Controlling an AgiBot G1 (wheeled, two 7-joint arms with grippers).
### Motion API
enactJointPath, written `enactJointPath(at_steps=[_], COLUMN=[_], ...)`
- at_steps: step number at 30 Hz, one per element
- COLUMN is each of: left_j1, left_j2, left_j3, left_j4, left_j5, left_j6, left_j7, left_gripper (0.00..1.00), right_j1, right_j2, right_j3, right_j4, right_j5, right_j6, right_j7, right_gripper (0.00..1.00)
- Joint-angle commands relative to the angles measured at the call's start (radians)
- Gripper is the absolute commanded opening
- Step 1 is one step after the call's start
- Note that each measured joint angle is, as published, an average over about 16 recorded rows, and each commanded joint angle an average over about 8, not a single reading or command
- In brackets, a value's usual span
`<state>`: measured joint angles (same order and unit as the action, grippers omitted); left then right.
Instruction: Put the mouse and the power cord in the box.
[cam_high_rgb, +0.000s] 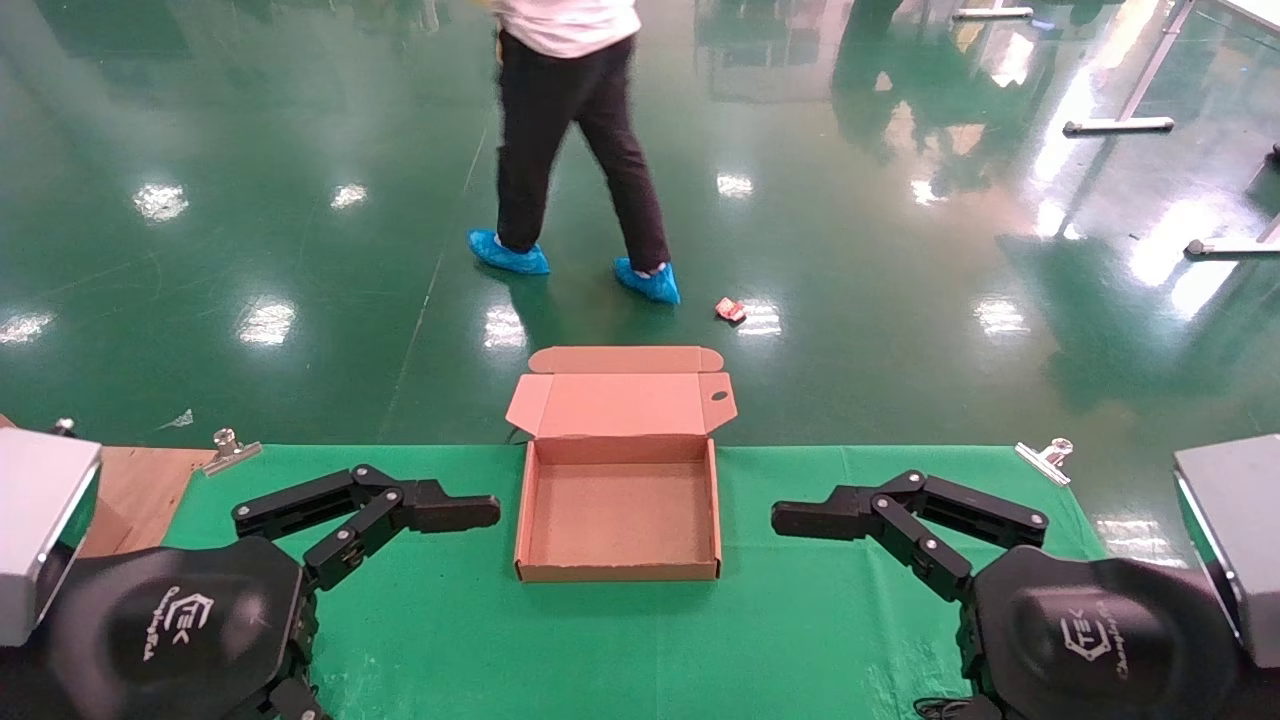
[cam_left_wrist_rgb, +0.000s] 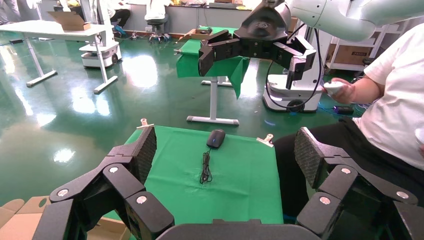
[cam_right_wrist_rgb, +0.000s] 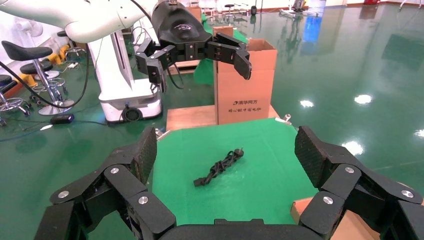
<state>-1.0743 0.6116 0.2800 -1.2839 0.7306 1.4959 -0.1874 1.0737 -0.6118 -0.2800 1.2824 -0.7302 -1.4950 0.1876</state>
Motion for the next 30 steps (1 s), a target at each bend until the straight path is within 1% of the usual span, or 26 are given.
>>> enactJointPath(at_steps=[1, 6, 10, 14, 19, 24, 30], left_j1=[0.000, -0.007, -0.050, -0.124, -0.233, -0.351, -0.472], left_j2=[-0.001, 0.006, 0.024, 0.048, 0.081, 0.137, 0.238], left_j3=[0.000, 0.014, 0.064, 0.139, 0.256, 0.369, 0.488], left_j4=[0.000, 0.008, 0.050, 0.137, 0.267, 0.424, 0.600], left_j5=[0.000, 0.020, 0.099, 0.210, 0.374, 0.574, 0.826], left_j6=[-0.001, 0.010, 0.044, 0.077, 0.087, 0.062, 0.016], left_j7=[0.000, -0.001, -0.005, 0.010, 0.083, 0.193, 0.357], left_gripper=[1.00, 1.00, 1.00, 1.00, 1.00, 1.00, 1.00], right_j1=[0.001, -0.004, 0.012, 0.074, 0.182, 0.293, 0.399], right_j2=[0.001, -0.007, -0.026, -0.055, -0.110, -0.184, -0.275], right_j3=[0.000, -0.008, -0.044, -0.109, -0.215, -0.328, -0.436], right_j4=[0.001, -0.016, -0.063, -0.121, -0.208, -0.312, -0.453], right_j5=[0.000, -0.014, -0.096, -0.254, -0.485, -0.718, -0.949], right_j6=[0.000, -0.004, -0.023, -0.051, -0.068, -0.057, -0.010], right_j7=[0.000, -0.010, -0.057, -0.138, -0.251, -0.371, -0.505], right_gripper=[1.00, 1.00, 1.00, 1.00, 1.00, 1.00, 1.00])
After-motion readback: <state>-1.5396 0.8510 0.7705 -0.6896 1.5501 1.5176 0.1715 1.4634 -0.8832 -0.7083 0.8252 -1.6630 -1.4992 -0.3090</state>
